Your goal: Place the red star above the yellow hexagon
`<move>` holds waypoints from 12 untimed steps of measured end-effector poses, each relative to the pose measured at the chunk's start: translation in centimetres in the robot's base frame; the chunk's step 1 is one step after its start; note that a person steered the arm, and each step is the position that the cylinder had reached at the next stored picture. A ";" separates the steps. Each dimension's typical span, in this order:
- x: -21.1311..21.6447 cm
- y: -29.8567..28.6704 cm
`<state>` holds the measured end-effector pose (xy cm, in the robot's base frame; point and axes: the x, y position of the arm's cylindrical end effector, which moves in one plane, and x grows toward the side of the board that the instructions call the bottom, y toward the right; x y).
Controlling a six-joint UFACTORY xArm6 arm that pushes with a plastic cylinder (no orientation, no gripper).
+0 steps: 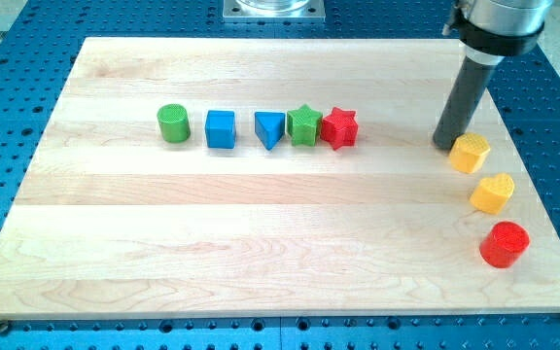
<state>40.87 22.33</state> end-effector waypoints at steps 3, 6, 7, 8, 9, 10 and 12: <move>1.6 -2.0; 3.6 -7.9; 5.0 -16.1; 1.6 -20.2; -1.9 -16.4; -2.9 -11.2; -2.5 -4.6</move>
<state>38.39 17.76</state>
